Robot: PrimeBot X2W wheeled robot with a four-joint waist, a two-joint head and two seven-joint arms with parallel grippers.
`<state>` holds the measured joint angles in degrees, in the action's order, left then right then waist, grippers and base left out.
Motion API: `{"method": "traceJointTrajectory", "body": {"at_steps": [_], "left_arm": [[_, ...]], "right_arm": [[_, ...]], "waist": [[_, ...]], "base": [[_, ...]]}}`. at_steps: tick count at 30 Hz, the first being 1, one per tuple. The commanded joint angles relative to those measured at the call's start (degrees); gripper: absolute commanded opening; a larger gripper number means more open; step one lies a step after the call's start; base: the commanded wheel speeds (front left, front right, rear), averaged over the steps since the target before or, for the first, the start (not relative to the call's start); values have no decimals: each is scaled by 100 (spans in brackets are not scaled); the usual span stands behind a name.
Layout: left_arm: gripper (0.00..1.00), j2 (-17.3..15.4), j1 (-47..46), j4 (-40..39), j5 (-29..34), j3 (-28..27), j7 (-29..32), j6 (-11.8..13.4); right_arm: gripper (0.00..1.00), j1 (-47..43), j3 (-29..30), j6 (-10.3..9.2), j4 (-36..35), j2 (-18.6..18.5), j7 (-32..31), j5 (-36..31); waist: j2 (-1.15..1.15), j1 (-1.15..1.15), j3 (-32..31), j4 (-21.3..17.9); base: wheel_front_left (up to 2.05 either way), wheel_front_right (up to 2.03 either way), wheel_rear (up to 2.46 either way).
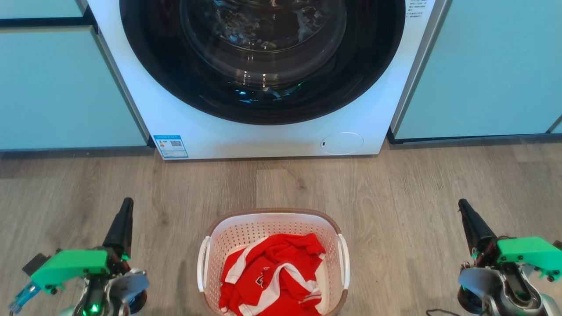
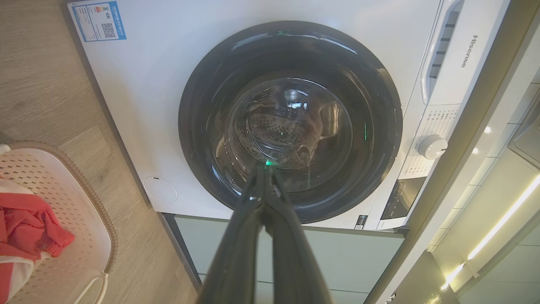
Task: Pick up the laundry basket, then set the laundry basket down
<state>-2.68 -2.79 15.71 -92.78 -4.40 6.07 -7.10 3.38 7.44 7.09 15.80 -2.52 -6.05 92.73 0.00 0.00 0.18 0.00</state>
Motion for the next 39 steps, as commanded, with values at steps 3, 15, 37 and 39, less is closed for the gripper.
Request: {"method": "traceJointTrajectory", "body": {"at_steps": [3,15,37,39], "left_arm": [[0,-25,-340,-167,61,-212,42,-39],[100,12,152,247,18,15,-23,6],[100,6,75,3,773,-281,-393,-2],[100,5,56,-44,876,-330,-427,-2]], "right_arm": [[0,280,-95,40,-178,-42,-41,-54],[100,-115,-30,-1,246,39,22,-7],[100,25,101,6,-4,26,392,-722],[100,36,74,7,-43,24,425,-875]], "waist": [[0,0,0,0],[0,0,4,0],[0,0,6,-2],[0,0,5,0]], "base": [[0,0,0],[0,0,0],[0,0,0],[0,0,0]]}}
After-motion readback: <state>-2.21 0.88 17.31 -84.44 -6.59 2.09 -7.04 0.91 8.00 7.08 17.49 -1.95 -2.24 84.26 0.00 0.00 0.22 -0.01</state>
